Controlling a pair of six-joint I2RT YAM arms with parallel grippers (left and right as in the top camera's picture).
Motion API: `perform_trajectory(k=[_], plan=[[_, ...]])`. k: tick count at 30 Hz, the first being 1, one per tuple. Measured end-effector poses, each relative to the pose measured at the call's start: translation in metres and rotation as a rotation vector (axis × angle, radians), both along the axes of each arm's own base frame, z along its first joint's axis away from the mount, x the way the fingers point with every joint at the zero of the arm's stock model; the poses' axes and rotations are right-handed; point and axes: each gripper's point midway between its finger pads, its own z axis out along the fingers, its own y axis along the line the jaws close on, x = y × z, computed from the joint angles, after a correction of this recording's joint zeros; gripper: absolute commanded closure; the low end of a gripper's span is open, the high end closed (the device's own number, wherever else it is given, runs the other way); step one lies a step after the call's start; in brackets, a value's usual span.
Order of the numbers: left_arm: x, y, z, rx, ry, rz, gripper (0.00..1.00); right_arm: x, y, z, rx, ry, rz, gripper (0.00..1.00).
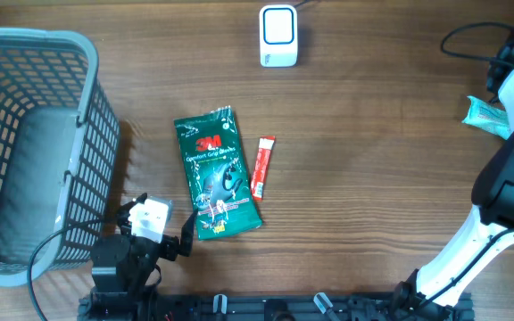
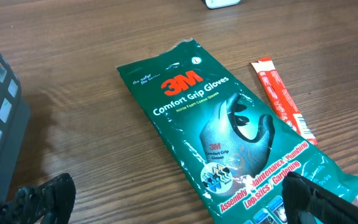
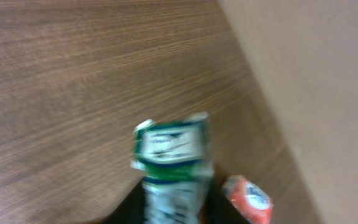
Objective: Scan the item barcode
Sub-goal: 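Carry the white-green box with the right gripper to the right edge, then move the right gripper to the red stick and grasp it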
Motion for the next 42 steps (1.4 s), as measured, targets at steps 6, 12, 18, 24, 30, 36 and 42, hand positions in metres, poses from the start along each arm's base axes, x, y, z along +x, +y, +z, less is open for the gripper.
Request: perform_trajectory(k=[6,12,18,24,30,36,42], plan=[[0.000,0.000,0.000,0.000,0.000,0.000,0.00,0.001,0.027,-0.020,0.190,-0.042,-0.001,0.00],[0.000,0.000,0.000,0.000,0.000,0.000,0.00,0.005,0.179,0.037,0.780,-0.173,0.190,0.00],[0.000,0.000,0.000,0.000,0.000,0.000,0.00,-0.074,0.416,0.056,1.294,0.181,0.436,0.00],[0.000,0.000,0.000,0.000,0.000,0.000,0.00,-0.165,0.533,-0.025,1.195,0.485,0.567,0.06],[0.000,0.000,0.000,0.000,0.000,0.000,0.00,-0.169,0.555,-0.070,1.036,0.432,0.586,0.12],[0.000,0.000,0.000,0.000,0.000,0.000,0.00,-0.163,0.568,-0.094,0.940,0.397,0.581,0.37],[0.000,0.000,0.000,0.000,0.000,0.000,0.00,-0.159,0.562,-0.099,0.911,0.380,0.504,0.40]])
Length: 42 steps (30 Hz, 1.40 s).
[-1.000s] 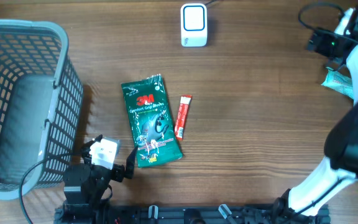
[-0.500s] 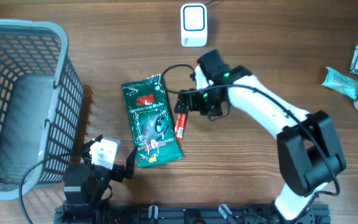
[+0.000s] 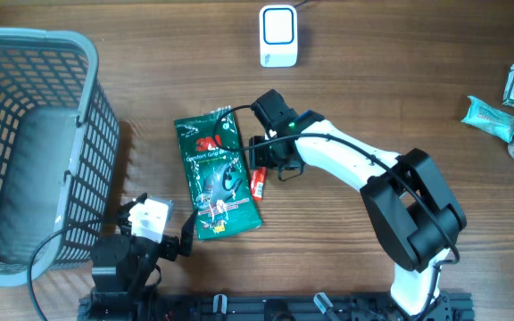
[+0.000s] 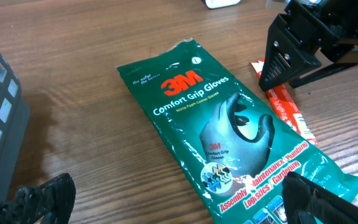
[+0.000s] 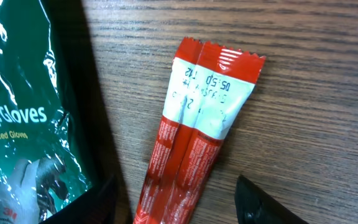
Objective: Scan the item barcode
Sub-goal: 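Move the right gripper to the red stick and grasp it, then lift the red stick with the right gripper and hold it at the scanner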
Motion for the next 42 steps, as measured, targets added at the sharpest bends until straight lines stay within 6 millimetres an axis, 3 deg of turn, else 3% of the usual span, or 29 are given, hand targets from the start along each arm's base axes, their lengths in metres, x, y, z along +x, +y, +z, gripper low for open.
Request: perform_trajectory(k=[5,10,13,15,16,22,24,26,28,30,32,35,37,42], plan=[[0.000,0.000,0.000,0.000,0.000,0.000,0.00,-0.003,-0.008,-0.002,-0.043,0.014,-0.031,0.49],[0.000,0.000,0.000,0.000,0.000,0.000,0.00,-0.004,-0.008,-0.004,-0.109,-0.013,-0.025,0.51],[0.000,0.000,0.000,0.000,0.000,0.000,0.00,-0.005,-0.007,-0.006,-0.179,-0.014,0.006,0.70],[0.000,0.000,0.000,0.000,0.000,0.000,0.00,-0.004,-0.001,-0.007,-0.198,-0.007,0.046,0.92],[0.000,0.000,0.000,0.000,0.000,0.000,0.00,-0.005,0.003,-0.008,-0.195,-0.003,0.062,0.95],[0.000,0.000,0.000,0.000,0.000,0.000,0.00,-0.005,0.005,-0.007,-0.133,0.047,0.076,0.95],[0.000,0.000,0.000,0.000,0.000,0.000,0.00,-0.010,-0.008,-0.006,-0.155,0.103,0.055,0.95],[0.000,0.000,0.000,0.000,0.000,0.000,0.00,-0.023,-0.041,-0.001,-0.231,0.211,0.000,0.96],[0.000,0.000,0.000,0.000,0.000,0.000,0.00,-0.033,-0.073,0.009,-0.296,0.311,-0.085,0.95],[0.000,0.000,0.000,0.000,0.000,0.000,0.00,-0.034,-0.096,0.033,-0.314,0.358,-0.205,0.96],[0.000,0.000,0.000,0.000,0.000,0.000,0.00,-0.046,-0.120,0.080,-0.311,0.410,-0.386,0.96],[0.000,0.000,0.000,0.000,0.000,0.000,0.00,-0.062,-0.135,0.125,-0.247,0.445,-0.564,0.95],[0.000,0.000,0.000,0.000,0.000,0.000,0.00,-0.065,-0.139,0.137,-0.194,0.473,-0.641,0.96],[0.000,0.000,0.000,0.000,0.000,0.000,0.00,-0.065,-0.133,0.140,-0.137,0.541,-0.776,0.96]])
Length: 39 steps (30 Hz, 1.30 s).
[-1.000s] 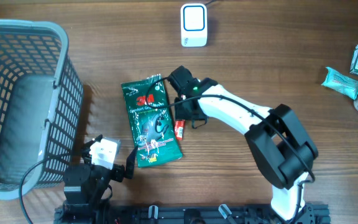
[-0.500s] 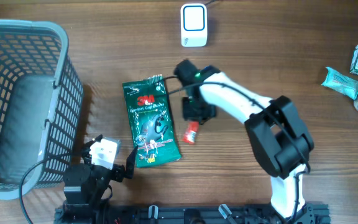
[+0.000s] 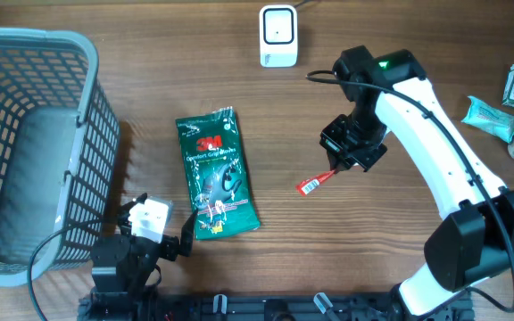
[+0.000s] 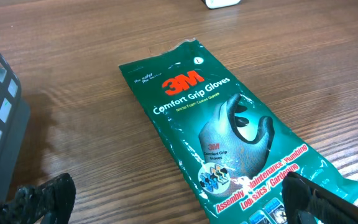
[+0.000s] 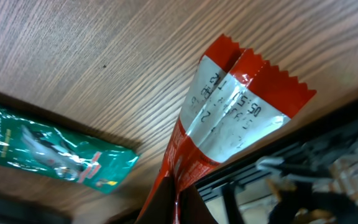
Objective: Scan the item barcode
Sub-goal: 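Lift the red stick with the right gripper and hold it at the scanner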
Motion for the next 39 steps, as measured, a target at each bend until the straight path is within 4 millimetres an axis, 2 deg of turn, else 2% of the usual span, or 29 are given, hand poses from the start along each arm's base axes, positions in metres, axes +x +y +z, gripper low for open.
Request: perform_trajectory(k=[5,10,13,16,18,24,28,30,33,34,35,36,39], plan=[[0.000,0.000,0.000,0.000,0.000,0.000,0.00,0.002,0.006,0.001,0.010,0.012,-0.088,0.96],[0.000,0.000,0.000,0.000,0.000,0.000,0.00,0.005,0.007,0.000,0.016,0.003,-0.100,0.96],[0.000,0.000,0.000,0.000,0.000,0.000,0.00,0.006,0.008,0.000,0.019,-0.004,-0.094,0.96],[0.000,0.000,0.000,0.000,0.000,0.000,0.00,0.013,0.010,-0.001,0.053,-0.053,-0.001,0.96],[0.000,0.000,0.000,0.000,0.000,0.000,0.00,0.025,0.014,-0.002,0.082,-0.121,0.077,0.96],[0.000,0.000,0.000,0.000,0.000,0.000,0.00,0.081,0.026,0.000,0.128,-0.415,0.322,0.96],[0.000,0.000,0.000,0.000,0.000,0.000,0.00,0.102,0.011,0.009,0.020,-0.541,0.400,0.96],[0.000,0.000,0.000,0.000,0.000,0.000,0.00,0.110,0.000,0.029,-0.055,-0.631,0.410,0.96],[0.000,0.000,0.000,0.000,0.000,0.000,0.00,0.121,-0.013,0.089,-0.174,-0.867,0.406,0.96],[0.000,0.000,0.000,0.000,0.000,0.000,0.00,0.126,-0.013,0.110,-0.205,-0.953,0.411,0.95],[0.000,0.000,0.000,0.000,0.000,0.000,0.00,0.130,-0.009,0.144,-0.241,-1.087,0.419,0.95],[0.000,0.000,0.000,0.000,0.000,0.000,0.00,0.131,-0.005,0.167,-0.266,-1.176,0.431,0.95],[0.000,0.000,0.000,0.000,0.000,0.000,0.00,0.150,0.001,0.219,-0.371,-1.397,0.411,0.95]])
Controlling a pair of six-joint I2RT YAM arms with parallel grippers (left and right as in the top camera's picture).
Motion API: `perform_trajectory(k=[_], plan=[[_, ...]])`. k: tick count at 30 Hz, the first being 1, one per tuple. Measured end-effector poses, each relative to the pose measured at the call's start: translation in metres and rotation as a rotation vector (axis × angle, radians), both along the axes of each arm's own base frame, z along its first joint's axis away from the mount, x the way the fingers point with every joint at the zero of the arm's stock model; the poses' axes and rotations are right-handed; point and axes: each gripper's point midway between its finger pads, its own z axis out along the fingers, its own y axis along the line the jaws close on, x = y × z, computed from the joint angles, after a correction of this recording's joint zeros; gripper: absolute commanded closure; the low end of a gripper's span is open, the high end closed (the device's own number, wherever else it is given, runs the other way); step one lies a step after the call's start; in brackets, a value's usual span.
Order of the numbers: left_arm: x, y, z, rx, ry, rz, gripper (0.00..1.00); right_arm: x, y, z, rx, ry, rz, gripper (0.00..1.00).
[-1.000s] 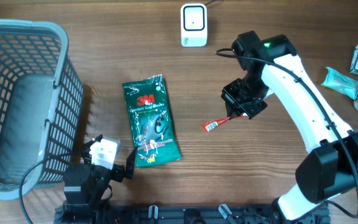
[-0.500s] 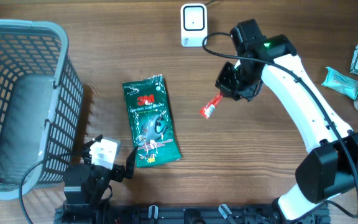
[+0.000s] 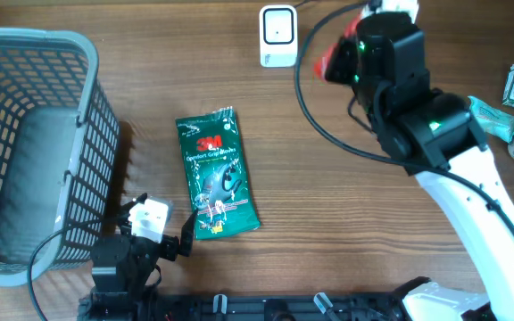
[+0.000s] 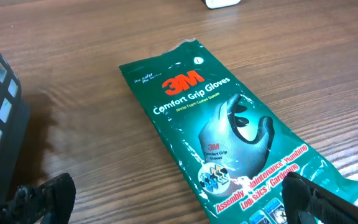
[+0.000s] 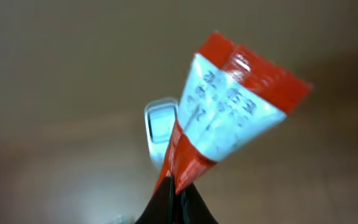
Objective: Scan the item barcode
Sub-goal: 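Lift the red stick with the right gripper and hold it at the scanner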
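My right gripper (image 5: 178,196) is shut on the red-and-white stick packet (image 5: 229,112), held up in the air; in the overhead view the packet (image 3: 334,59) shows red beside the raised right arm, just right of the white barcode scanner (image 3: 277,36). The right wrist view is blurred, with the scanner (image 5: 162,127) showing behind the packet. The green 3M gloves pack (image 3: 217,172) lies flat mid-table. My left gripper (image 4: 179,205) is open at the pack's near end, its right fingertip over the pack's corner.
A grey mesh basket (image 3: 25,152) fills the left side. At the right edge lie a teal packet (image 3: 489,116), a small dark bar and a green-capped item. A black cable (image 3: 315,107) loops by the right arm.
The right arm has gone from the table's middle up to the far side, and the packet it holds is now beside the scanner. The left arm and gloves pack are unmoved.
First the right gripper was at the far right by the teal packet, the red packet lying beside the gloves pack. Then its open jaws were at the red packet. Later it held the packet above mid-table, and now holds it beside the scanner.
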Motion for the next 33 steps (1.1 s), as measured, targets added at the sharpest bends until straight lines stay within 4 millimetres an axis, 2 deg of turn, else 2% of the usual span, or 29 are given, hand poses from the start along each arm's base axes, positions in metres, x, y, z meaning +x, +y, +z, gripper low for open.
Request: perform_trajectory(k=[3,5,7,10,14,17,20,27,33], plan=[[0.000,0.000,0.000,0.000,0.000,0.000,0.00,0.034,-0.012,0.032,-0.080,-0.197,-0.121,0.95],[0.000,0.000,0.000,0.000,0.000,0.000,0.00,0.054,-0.014,0.038,-0.169,-0.268,-0.164,0.95],[0.000,0.000,0.000,0.000,0.000,0.000,0.00,0.076,-0.010,0.032,-0.265,-0.308,-0.179,0.95],[0.000,0.000,0.000,0.000,0.000,0.000,0.00,0.114,0.004,-0.001,-0.404,-0.324,-0.181,0.95],[0.000,0.000,0.000,0.000,0.001,0.000,0.00,0.154,0.024,-0.050,-0.466,-0.365,-0.177,0.95],[0.000,0.000,0.000,0.000,0.000,0.000,0.00,0.174,0.047,-0.087,-0.501,-0.385,-0.088,0.95],[0.000,0.000,0.000,0.000,0.000,0.000,0.00,0.185,0.063,-0.111,-0.515,-0.404,-0.016,0.95],[0.000,0.000,0.000,0.000,0.000,0.000,0.00,0.200,0.088,-0.163,-0.524,-0.442,0.082,0.95],[0.000,0.000,0.000,0.000,0.000,0.000,0.00,0.203,0.101,-0.180,-0.523,-0.477,0.146,0.95]])
